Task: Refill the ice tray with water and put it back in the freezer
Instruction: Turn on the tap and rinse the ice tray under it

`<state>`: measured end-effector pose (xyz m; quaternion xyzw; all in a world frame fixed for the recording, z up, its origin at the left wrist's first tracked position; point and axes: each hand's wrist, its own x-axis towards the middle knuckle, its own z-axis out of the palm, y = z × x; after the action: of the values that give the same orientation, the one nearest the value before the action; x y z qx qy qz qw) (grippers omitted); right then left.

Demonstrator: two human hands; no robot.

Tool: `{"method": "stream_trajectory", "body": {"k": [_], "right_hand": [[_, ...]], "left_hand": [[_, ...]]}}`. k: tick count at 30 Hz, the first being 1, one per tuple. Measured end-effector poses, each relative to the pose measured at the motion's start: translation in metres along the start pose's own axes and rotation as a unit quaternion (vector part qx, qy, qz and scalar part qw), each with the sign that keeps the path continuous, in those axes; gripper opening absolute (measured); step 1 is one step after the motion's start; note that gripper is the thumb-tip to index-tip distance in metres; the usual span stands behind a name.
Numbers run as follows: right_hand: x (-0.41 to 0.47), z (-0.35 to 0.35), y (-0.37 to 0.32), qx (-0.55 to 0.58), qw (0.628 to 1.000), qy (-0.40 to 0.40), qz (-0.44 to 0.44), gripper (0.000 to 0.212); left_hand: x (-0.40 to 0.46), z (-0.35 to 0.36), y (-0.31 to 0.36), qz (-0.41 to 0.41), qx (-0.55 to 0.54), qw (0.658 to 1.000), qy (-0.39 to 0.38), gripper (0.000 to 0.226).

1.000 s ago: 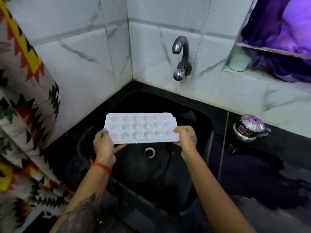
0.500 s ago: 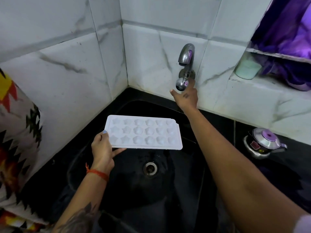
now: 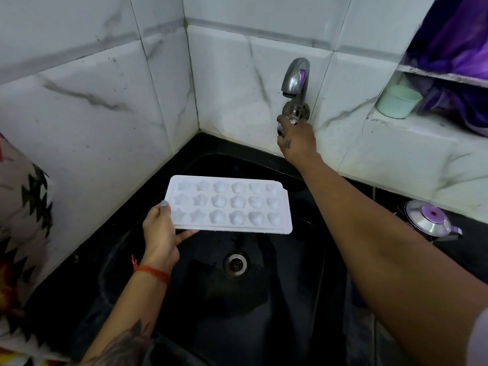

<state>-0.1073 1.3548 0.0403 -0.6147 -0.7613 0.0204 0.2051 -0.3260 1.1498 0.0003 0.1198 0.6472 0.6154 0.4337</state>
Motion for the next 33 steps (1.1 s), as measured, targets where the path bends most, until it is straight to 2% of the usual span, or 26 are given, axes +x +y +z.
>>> {"method": "stream_trajectory", "body": {"k": [3,7,9,11,13,15,17,19,22,25,29,33], "right_hand": [[0.000,0.001,0.002,0.006,1.000,-0.006,-0.005,0.044],[-0.012,-0.004,0.005,0.015,0.999,-0.029,-0.001,0.056],[-0.029,-0.009,0.005,0.069,0.997,-0.027,0.014,0.053],[-0.055,-0.011,0.003,0.142,0.986,-0.026,0.078,0.052],[-0.086,-0.008,0.005,0.194,0.964,-0.067,0.170,0.053],[-0.118,-0.004,0.007,0.247,0.926,-0.144,0.247,0.048],[-0.144,-0.004,0.008,0.306,0.882,-0.221,0.281,0.043],[-0.159,-0.006,0.008,0.344,0.861,-0.255,0.274,0.037],[-0.166,-0.010,0.012,0.364,0.865,-0.227,0.262,0.019],[-0.164,-0.012,0.017,0.372,0.873,-0.148,0.278,0.022],[-0.167,-0.017,0.020,0.410,0.861,-0.039,0.299,0.015],[-0.176,-0.020,0.022,0.448,0.844,0.028,0.293,0.016]], "left_hand": [[-0.001,-0.001,-0.001,0.003,0.003,1.000,-0.002,0.029],[-0.004,-0.003,-0.002,0.003,0.005,1.000,-0.004,0.028],[-0.006,-0.004,-0.003,0.001,0.007,1.000,-0.003,0.028],[-0.008,-0.005,-0.004,-0.003,0.006,1.000,-0.001,0.029],[-0.011,-0.006,-0.005,-0.006,0.005,1.000,-0.002,0.028],[-0.013,-0.008,-0.006,-0.007,0.004,1.000,-0.005,0.027],[-0.016,-0.008,-0.008,-0.008,0.004,1.000,-0.009,0.026],[-0.018,-0.008,-0.010,-0.006,0.007,1.000,-0.016,0.024],[-0.023,-0.005,-0.011,-0.002,0.020,0.999,-0.040,0.018],[-0.026,-0.001,-0.009,-0.010,0.033,0.997,-0.073,0.019],[-0.025,0.007,-0.005,-0.043,0.035,0.992,-0.117,0.042],[-0.017,0.019,-0.002,-0.095,-0.038,0.986,-0.131,0.056]]}}
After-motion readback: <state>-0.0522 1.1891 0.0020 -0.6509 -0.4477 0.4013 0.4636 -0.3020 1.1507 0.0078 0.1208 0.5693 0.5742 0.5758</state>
